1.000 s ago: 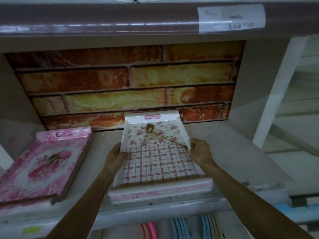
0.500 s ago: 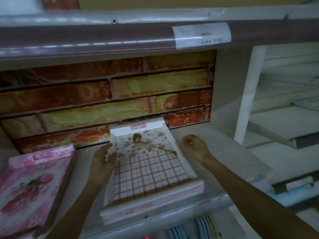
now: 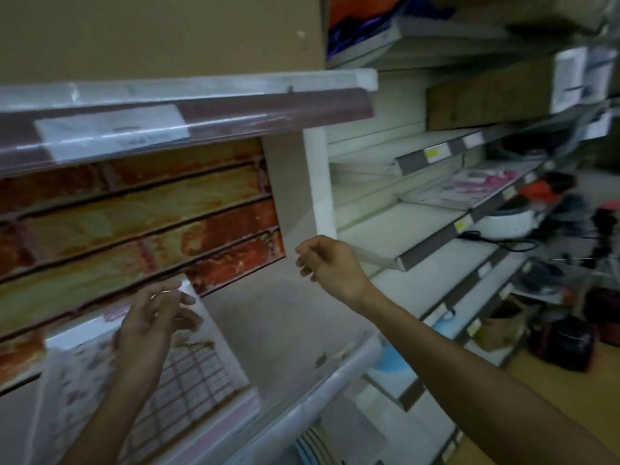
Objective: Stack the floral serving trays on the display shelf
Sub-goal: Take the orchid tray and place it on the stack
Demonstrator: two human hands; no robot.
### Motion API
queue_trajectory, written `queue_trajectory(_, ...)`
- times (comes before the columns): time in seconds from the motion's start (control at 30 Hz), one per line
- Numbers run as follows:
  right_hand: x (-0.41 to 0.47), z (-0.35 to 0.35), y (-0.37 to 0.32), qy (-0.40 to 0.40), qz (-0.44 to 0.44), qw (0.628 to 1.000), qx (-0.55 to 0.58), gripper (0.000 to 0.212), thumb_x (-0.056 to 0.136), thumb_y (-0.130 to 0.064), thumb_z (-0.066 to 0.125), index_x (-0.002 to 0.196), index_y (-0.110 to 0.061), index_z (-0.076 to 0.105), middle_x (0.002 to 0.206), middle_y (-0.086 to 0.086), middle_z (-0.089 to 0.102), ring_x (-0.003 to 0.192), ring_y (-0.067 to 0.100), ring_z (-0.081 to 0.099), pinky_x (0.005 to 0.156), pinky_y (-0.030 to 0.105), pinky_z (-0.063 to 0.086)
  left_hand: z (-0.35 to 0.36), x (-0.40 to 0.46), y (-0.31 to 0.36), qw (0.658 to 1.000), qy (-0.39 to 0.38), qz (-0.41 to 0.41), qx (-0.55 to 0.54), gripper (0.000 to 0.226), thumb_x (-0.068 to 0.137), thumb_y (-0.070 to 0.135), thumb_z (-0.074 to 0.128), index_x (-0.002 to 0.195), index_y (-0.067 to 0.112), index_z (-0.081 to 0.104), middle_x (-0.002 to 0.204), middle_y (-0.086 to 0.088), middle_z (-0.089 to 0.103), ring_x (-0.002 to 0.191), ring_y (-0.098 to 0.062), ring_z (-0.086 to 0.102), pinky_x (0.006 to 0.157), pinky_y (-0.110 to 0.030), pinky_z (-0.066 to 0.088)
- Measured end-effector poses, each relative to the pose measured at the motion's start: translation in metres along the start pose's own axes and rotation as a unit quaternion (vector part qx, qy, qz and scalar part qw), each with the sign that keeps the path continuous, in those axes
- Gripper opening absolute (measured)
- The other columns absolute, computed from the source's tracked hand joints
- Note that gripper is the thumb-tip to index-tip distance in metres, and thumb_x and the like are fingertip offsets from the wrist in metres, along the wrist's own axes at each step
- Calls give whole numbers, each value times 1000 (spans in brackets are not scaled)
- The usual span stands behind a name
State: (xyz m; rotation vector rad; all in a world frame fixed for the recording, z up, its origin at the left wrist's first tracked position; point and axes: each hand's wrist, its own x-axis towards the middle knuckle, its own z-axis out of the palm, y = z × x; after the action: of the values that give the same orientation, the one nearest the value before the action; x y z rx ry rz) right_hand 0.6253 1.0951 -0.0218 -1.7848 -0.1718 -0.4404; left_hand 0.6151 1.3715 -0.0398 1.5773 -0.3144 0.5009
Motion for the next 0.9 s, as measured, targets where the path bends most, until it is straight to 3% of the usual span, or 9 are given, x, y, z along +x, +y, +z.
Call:
queue_trajectory(0.07, -4, -34, 4, 12, 3, 1000, 13, 15, 98, -11, 53, 101, -5, 66, 82, 5, 69, 63, 13, 64, 57, 15, 47, 37, 4, 2, 1000, -15, 16, -7, 18, 99, 11, 48, 93, 22, 61, 74, -1, 67, 55, -19, 63, 52, -24, 53)
queue_trajectory(0.17, -10, -92, 11, 36, -1, 999, -3, 14, 98, -17, 54, 97, -12, 68, 80, 1, 72, 65, 11, 66, 61, 19, 48, 99, 6, 4, 998, -44, 27, -20, 10, 100, 8, 47, 100, 10, 56, 71, -10, 63, 52, -17, 63, 49, -23, 53)
queue_trajectory(0.27, -15, -153, 21, 58, -3, 998, -14, 15, 98, -19, 55, 97, -11, 68, 82, 5, 73, 67, 13, 67, 62, 22, 48, 167, 4, 6, 997, -72, 26, -29, 12, 99, 8, 46, 107, 4, 53, 69, -3, 65, 51, -16, 63, 49, -23, 52)
queue_trajectory(0.5, -31, -287, 56, 107, 8, 993, -58, 16, 98, -16, 53, 96, -10, 67, 75, 0, 71, 65, 11, 66, 59, 26, 53, 314, -5, 7, 987, -152, -2, -45, 14, 100, 14, 48, 102, 7, 59, 82, -14, 63, 63, -31, 62, 53, -31, 53)
queue_trajectory(0.6, -40, -331, 67, 125, 36, 990, -58, 17, 99, -19, 52, 98, -10, 66, 84, 8, 73, 68, 14, 66, 61, 29, 54, 367, -8, 6, 984, -173, -16, -48, 14, 100, 11, 47, 103, 5, 60, 82, -17, 62, 63, -28, 62, 51, -30, 53)
queue_trajectory(0.73, -43, -382, 81, 152, 52, 985, -60, 18, 100, -19, 51, 102, -10, 66, 85, 6, 73, 68, 11, 65, 62, 32, 54, 430, -3, 3, 977, -205, -17, -46, 13, 100, 12, 48, 101, 10, 61, 84, -17, 62, 67, -34, 61, 57, -35, 53)
queue_trajectory(0.9, -31, -429, 104, 178, 61, 980, -65, 16, 100, -19, 51, 99, -11, 65, 83, 5, 72, 67, 12, 66, 65, 37, 55, 496, 12, 1, 973, -225, -22, -38, 13, 99, 10, 50, 104, 2, 59, 84, -17, 60, 65, -28, 58, 50, -25, 50)
